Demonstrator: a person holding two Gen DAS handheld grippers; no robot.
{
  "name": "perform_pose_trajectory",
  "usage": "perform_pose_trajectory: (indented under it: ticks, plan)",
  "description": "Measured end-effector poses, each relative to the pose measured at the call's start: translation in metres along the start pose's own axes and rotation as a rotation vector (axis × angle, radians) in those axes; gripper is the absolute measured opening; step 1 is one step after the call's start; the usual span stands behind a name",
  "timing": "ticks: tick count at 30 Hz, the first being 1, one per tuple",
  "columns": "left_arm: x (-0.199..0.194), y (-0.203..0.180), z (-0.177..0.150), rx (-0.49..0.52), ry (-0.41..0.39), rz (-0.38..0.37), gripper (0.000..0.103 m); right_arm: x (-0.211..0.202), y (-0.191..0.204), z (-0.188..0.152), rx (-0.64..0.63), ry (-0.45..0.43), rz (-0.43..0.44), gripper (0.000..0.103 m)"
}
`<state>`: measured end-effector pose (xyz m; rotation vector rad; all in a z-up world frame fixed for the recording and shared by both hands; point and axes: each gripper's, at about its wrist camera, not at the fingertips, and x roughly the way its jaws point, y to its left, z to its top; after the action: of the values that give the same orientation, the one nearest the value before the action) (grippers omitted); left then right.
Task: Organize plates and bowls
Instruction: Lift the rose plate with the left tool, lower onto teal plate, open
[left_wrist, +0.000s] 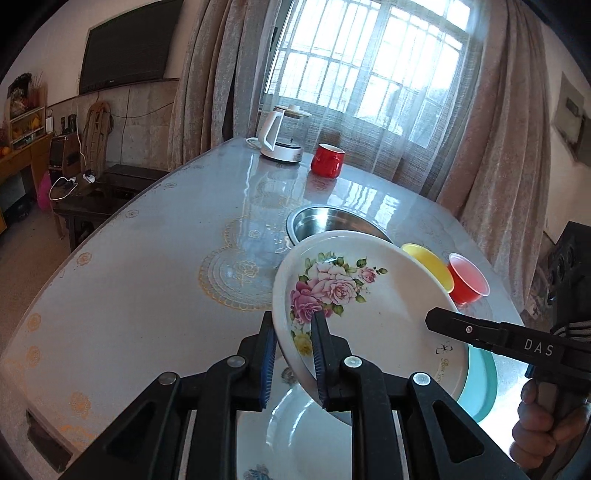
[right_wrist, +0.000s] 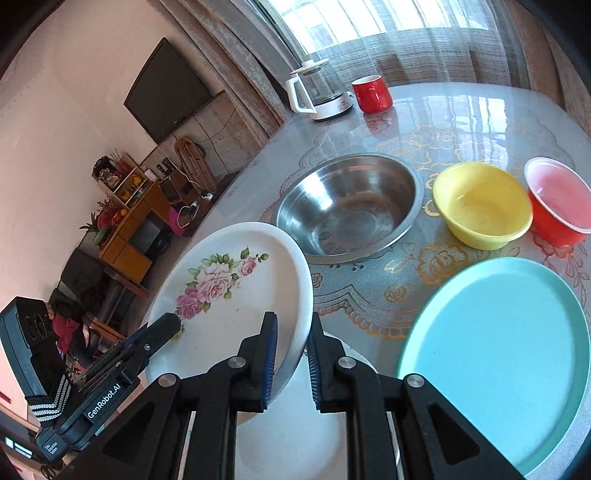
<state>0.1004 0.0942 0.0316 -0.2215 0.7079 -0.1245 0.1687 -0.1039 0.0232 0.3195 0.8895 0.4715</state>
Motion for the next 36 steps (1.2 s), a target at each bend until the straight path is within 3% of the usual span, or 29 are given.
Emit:
perform_pose_trajectory:
  ticks: [9,16,27,36]
  plan:
    - [0.02,-0.088,-0.006,0.14,0.06,-0.092,0.02,-0.059,-0.067,-0.015,0.13,-0.105,-0.077,0.018]
    - [0.045,-0.136,-0.012,0.211,0.132,-0.138,0.021,-0.077,-0.114,-0.03,0.214,-0.133,-0.165,0.018]
    - [0.093,-0.177,-0.042,0.338,0.271,-0.071,0.022,-0.062,-0.168,-0.056,0.311,-0.062,-0.268,0.018]
    - [0.101,-0.18,-0.052,0.36,0.311,-0.022,0.022,-0.061,-0.166,-0.057,0.266,-0.062,-0.318,0.018]
